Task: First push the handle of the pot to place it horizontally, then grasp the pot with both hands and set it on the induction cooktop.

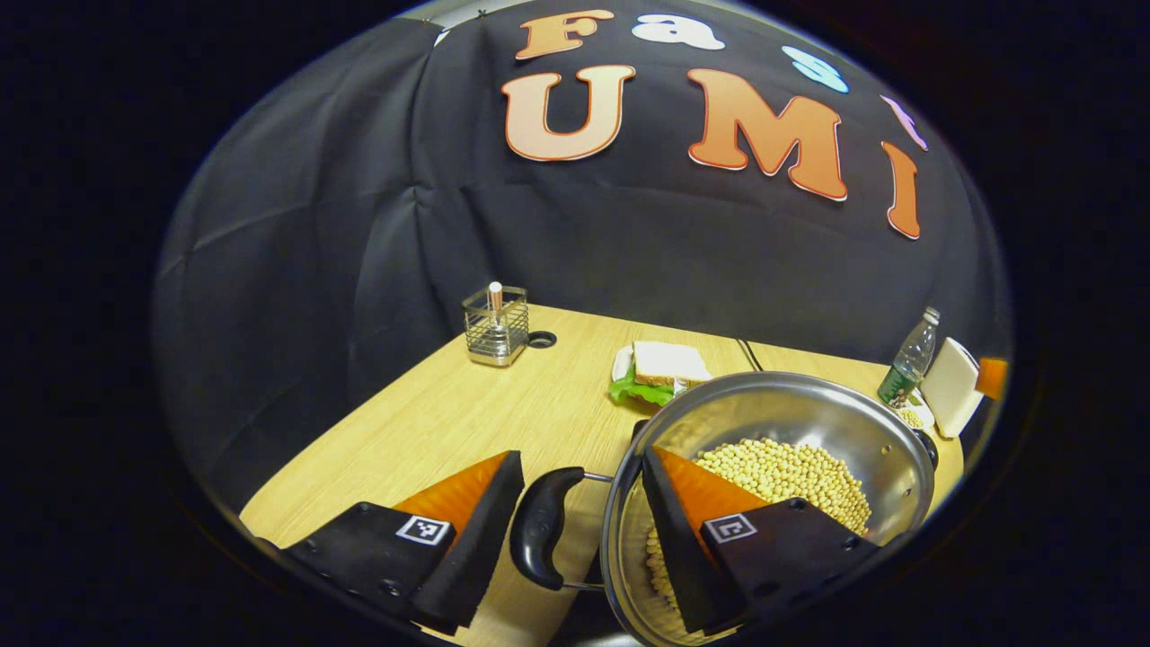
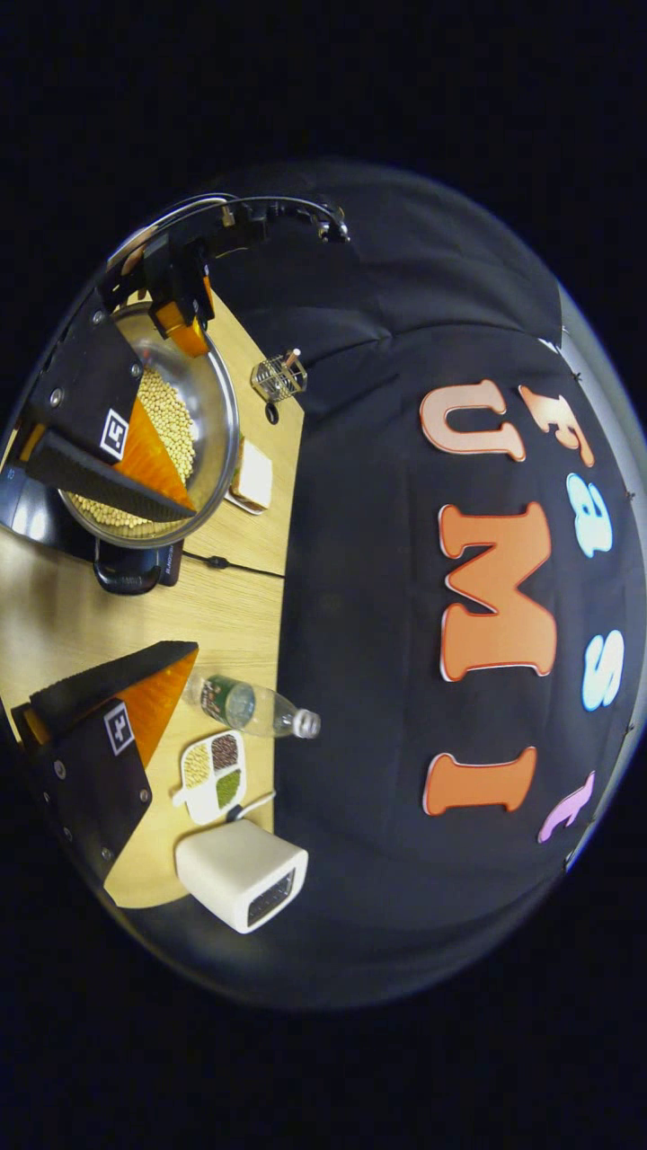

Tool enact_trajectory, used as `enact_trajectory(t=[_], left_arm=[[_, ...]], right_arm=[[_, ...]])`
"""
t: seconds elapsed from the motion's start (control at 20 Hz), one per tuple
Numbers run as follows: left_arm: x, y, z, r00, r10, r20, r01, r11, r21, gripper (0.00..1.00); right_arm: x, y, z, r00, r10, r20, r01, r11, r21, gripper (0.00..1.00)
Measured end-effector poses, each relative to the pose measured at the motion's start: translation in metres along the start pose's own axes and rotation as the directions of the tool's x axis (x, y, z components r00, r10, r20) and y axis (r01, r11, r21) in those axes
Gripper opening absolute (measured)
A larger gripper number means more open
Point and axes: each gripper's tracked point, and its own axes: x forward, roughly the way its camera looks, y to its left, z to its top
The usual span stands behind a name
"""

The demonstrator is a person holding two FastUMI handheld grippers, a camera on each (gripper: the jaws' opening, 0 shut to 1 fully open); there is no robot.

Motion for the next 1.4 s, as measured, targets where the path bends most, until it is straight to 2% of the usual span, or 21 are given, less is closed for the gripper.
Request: enact_trajectory(t=[0.15, 0.3, 0.4, 0.5, 0.75, 0.9, 1.0, 1.1, 1.2, 1.25, 1.3, 1.4], left_arm=[[-0.027, 0.009, 0.054, 0.987, 0.062, 0.149, -0.064, 0.998, 0.008, 0.87], [-0.067, -0.006, 0.098, 0.962, 0.045, 0.269, -0.049, 0.999, 0.006, 0.87], [-0.096, -0.023, 0.118, 0.953, 0.019, 0.304, -0.027, 0.999, 0.023, 0.87], [-0.124, -0.048, 0.140, 0.938, -0.031, 0.345, 0.027, 0.999, 0.017, 0.89], [-0.200, -0.093, 0.191, 0.872, -0.124, 0.473, 0.129, 0.991, 0.022, 0.96], [-0.240, -0.110, 0.210, 0.826, -0.163, 0.540, 0.167, 0.985, 0.041, 0.98], [-0.259, -0.106, 0.222, 0.795, -0.136, 0.591, 0.135, 0.990, 0.045, 0.98], [-0.274, -0.108, 0.227, 0.780, -0.130, 0.612, 0.144, 0.989, 0.027, 0.99], [-0.288, -0.110, 0.232, 0.763, -0.142, 0.630, 0.155, 0.987, 0.035, 0.99], [-0.295, -0.112, 0.234, 0.753, -0.147, 0.642, 0.150, 0.987, 0.050, 0.99], [-0.303, -0.110, 0.237, 0.742, -0.140, 0.656, 0.140, 0.989, 0.053, 0.99], [-0.312, -0.109, 0.236, 0.735, -0.127, 0.666, 0.136, 0.990, 0.038, 0.98]], right_arm=[[-0.024, -0.014, 0.024, 0.996, -0.021, 0.092, 0.021, 1.000, -0.003, 0.89], [-0.053, -0.032, 0.048, 0.983, -0.038, 0.182, 0.039, 0.999, 0.002, 0.92], [-0.073, -0.049, 0.065, 0.965, -0.063, 0.253, 0.064, 0.998, 0.003, 0.93], [-0.096, -0.065, 0.080, 0.945, -0.078, 0.317, 0.082, 0.997, 0.002, 0.93], [-0.152, -0.096, 0.109, 0.896, -0.087, 0.436, 0.112, 0.993, -0.031, 0.93], [-0.188, -0.116, 0.127, 0.852, -0.099, 0.514, 0.144, 0.988, -0.047, 0.93], [-0.206, -0.128, 0.133, 0.832, -0.108, 0.544, 0.156, 0.987, -0.044, 0.93], [-0.220, -0.142, 0.134, 0.821, -0.112, 0.560, 0.157, 0.987, -0.032, 0.93], [-0.235, -0.154, 0.140, 0.799, -0.112, 0.591, 0.162, 0.986, -0.031, 0.93], [-0.239, -0.156, 0.144, 0.787, -0.111, 0.607, 0.166, 0.985, -0.035, 0.98], [-0.244, -0.160, 0.143, 0.782, -0.102, 0.614, 0.162, 0.986, -0.043, 0.93], [-0.248, -0.165, 0.137, 0.789, -0.087, 0.609, 0.144, 0.988, -0.046, 0.93]])
